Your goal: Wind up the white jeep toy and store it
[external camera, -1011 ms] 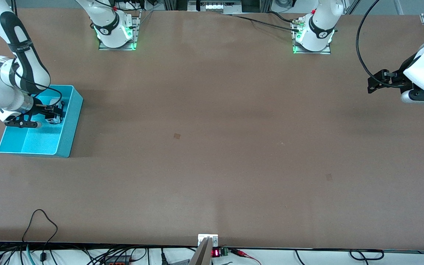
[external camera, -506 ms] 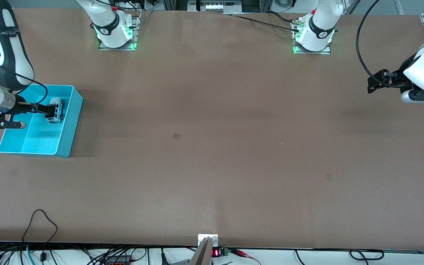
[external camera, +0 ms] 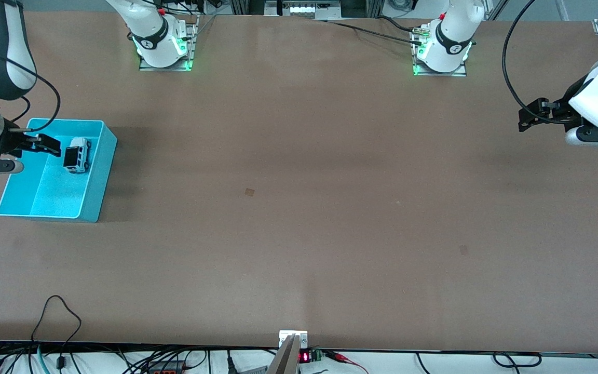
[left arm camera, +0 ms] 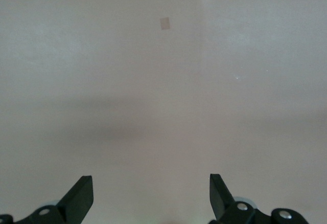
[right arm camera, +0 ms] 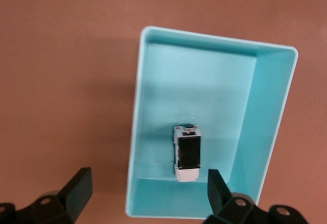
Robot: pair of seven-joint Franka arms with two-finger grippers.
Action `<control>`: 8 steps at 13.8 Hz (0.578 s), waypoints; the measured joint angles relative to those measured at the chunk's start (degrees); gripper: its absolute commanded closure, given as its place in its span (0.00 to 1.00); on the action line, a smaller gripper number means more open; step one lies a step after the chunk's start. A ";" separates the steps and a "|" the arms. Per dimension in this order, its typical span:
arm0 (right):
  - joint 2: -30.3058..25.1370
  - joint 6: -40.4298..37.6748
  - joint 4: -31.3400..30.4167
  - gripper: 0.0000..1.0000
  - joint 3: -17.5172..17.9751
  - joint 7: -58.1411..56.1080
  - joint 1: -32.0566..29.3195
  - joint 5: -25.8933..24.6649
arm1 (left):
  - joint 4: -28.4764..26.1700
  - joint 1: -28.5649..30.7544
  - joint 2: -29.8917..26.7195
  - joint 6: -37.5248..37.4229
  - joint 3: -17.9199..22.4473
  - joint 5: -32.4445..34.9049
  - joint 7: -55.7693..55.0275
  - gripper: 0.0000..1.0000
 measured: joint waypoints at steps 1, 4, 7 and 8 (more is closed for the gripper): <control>-0.33 -2.06 1.69 0.00 0.25 0.07 0.79 0.68 | 0.02 0.00 0.00 0.00 0.00 0.00 0.00 0.00; -1.20 -3.71 5.34 0.00 0.40 3.90 4.26 2.53 | 0.06 0.00 0.00 0.00 0.00 0.00 0.00 0.00; -2.84 -4.51 8.07 0.00 0.51 5.74 7.11 4.09 | 0.09 0.00 0.00 -0.50 0.00 0.00 0.00 0.00; -3.26 -5.15 8.89 0.00 0.35 5.91 7.17 8.43 | 0.12 0.00 0.00 -0.68 0.00 0.00 0.00 0.00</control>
